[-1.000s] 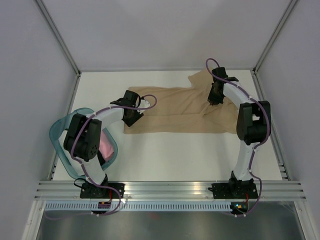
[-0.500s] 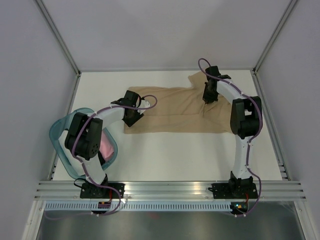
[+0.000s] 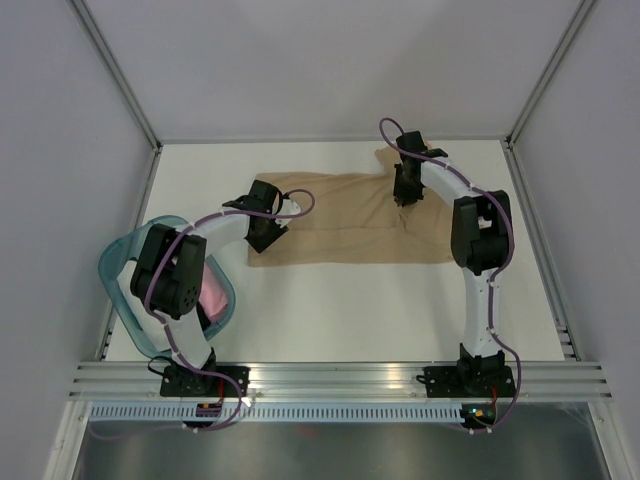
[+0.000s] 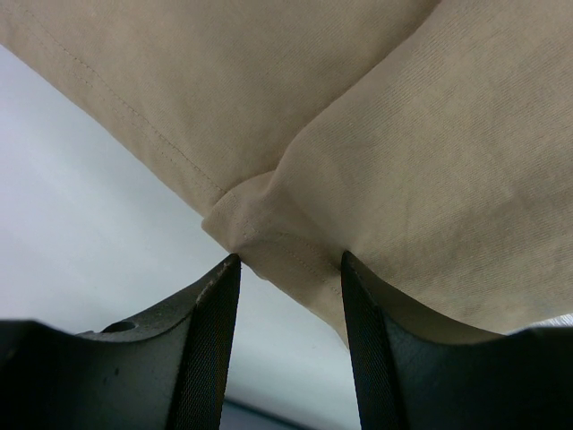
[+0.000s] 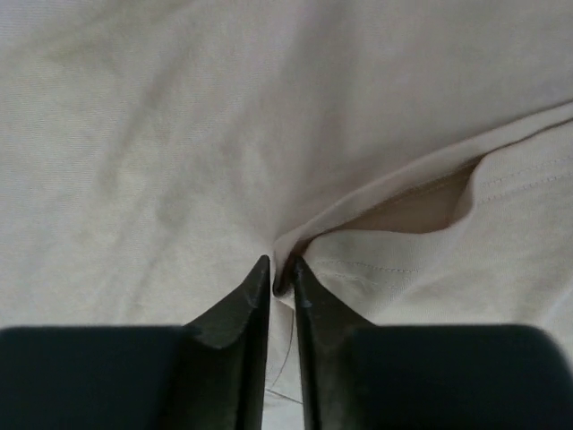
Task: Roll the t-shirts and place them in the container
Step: Fold the tshirt
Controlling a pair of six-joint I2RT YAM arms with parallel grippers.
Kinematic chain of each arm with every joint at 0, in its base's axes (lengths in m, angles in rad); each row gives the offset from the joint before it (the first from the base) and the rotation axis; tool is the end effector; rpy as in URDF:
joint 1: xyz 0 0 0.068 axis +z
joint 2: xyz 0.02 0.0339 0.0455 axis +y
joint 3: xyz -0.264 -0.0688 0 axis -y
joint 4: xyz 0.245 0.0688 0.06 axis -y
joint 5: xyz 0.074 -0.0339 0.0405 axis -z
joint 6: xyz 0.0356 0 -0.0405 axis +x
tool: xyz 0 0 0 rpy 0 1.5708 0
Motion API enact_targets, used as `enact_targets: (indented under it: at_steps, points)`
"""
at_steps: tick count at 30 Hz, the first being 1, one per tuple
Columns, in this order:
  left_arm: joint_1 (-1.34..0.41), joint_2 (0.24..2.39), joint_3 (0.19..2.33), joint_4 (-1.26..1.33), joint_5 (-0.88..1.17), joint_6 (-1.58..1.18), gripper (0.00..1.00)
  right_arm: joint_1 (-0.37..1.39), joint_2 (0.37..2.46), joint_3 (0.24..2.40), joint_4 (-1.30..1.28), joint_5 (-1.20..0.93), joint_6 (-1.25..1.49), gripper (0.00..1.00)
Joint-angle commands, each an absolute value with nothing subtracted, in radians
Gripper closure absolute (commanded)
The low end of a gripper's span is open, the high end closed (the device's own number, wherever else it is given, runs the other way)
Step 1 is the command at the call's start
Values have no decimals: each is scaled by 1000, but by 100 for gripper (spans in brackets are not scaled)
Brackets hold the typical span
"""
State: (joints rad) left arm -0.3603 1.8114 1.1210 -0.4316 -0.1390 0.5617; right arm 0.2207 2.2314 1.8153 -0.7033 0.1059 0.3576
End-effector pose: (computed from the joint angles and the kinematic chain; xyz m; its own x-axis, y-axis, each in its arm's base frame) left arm 0.3362 -0.1214 0.1617 -0.5576 0.7737 -0.3007 0.6970 0.6331 0.3367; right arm 0.4673 0.1010 0.1794 -0.8829 0.1586 -0.4419 0.1456 0.9873 0.0636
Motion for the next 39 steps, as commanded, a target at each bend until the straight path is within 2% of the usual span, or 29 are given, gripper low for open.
enact_targets:
  at_steps: [1, 2, 3, 6, 11, 13, 16, 17, 20, 22, 24, 26, 39]
  points:
    - [-362, 1841, 1146, -426, -141, 545, 45, 219, 2244, 1874, -696, 83, 342, 76]
    - [-364, 1841, 1146, -426, -141, 545, 45, 221, 2241, 1879, -690, 59, 342, 70]
    - [-364, 1841, 1146, -425, -141, 545, 45, 219, 2240, 1884, -687, 45, 341, 59]
    - [-362, 1844, 1146, -425, -140, 545, 45, 221, 2209, 1887, -667, 3, 333, 50]
    - [-364, 1845, 1146, -426, -140, 542, 45, 218, 2091, 1838, -612, -17, 319, 43]
    - [-364, 1841, 1144, -426, -138, 540, 45, 204, 2036, 1778, -600, -17, 327, 44]
    - [-364, 1841, 1143, -425, -135, 537, 45, 172, 1993, 1675, -589, -20, 344, 55]
    - [-364, 1839, 1144, -426, -135, 535, 45, 169, 1988, 1654, -592, -8, 353, 66]
    - [-364, 1833, 1144, -425, -135, 534, 45, 164, 1999, 1603, -611, 43, 368, 79]
    - [-362, 1838, 1144, -428, -137, 537, 45, 164, 2008, 1579, -601, 22, 376, 76]
    - [-362, 1836, 1144, -426, -144, 538, 45, 169, 2014, 1574, -581, 8, 376, 64]
    - [-362, 1835, 1143, -426, -146, 538, 45, 173, 2019, 1578, -569, 17, 364, 61]
    - [-362, 1838, 1155, -430, -149, 548, 45, 206, 2175, 1743, -653, 121, 347, 60]
